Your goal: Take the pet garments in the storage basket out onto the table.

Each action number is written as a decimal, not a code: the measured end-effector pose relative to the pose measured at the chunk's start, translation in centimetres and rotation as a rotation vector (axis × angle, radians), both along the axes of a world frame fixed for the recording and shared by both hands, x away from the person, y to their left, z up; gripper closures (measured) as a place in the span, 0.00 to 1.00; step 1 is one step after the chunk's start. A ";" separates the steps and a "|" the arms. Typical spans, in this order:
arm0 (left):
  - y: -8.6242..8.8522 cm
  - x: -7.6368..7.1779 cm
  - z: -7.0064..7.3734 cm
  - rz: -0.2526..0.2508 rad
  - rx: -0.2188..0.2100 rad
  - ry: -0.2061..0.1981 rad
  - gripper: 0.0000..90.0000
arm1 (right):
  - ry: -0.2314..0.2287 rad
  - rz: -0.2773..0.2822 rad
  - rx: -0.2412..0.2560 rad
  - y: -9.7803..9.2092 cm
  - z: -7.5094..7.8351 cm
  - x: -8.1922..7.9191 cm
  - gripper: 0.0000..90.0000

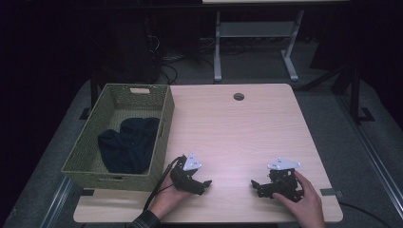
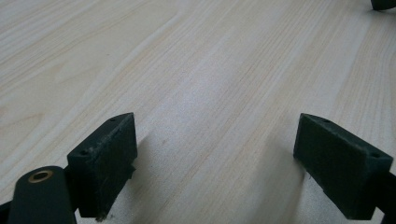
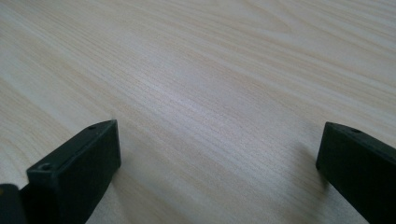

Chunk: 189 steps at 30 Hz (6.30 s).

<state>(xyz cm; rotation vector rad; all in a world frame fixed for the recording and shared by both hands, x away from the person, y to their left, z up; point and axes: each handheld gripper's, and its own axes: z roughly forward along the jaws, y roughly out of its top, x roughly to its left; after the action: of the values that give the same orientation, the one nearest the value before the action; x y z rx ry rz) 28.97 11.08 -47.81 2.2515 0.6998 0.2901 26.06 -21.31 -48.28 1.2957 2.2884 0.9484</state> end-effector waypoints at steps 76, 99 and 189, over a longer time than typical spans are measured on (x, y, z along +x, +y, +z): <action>0.2 1.0 5.1 -0.006 -0.092 0.023 0.16 | 0.004 -0.002 0.001 0.0 0.0 0.0 0.00; 1.0 1.9 7.8 -0.001 -0.129 0.007 0.16 | 0.004 -0.003 0.002 0.0 0.0 0.0 0.00; 10.6 5.6 14.7 0.127 -0.151 -0.080 0.16 | 0.000 0.000 0.000 0.0 0.0 0.0 0.00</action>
<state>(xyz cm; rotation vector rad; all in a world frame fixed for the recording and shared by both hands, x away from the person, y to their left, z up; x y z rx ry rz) 34.57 21.70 -33.14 2.0452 0.7963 0.3739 26.07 -21.32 -48.28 1.2959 2.2879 0.9486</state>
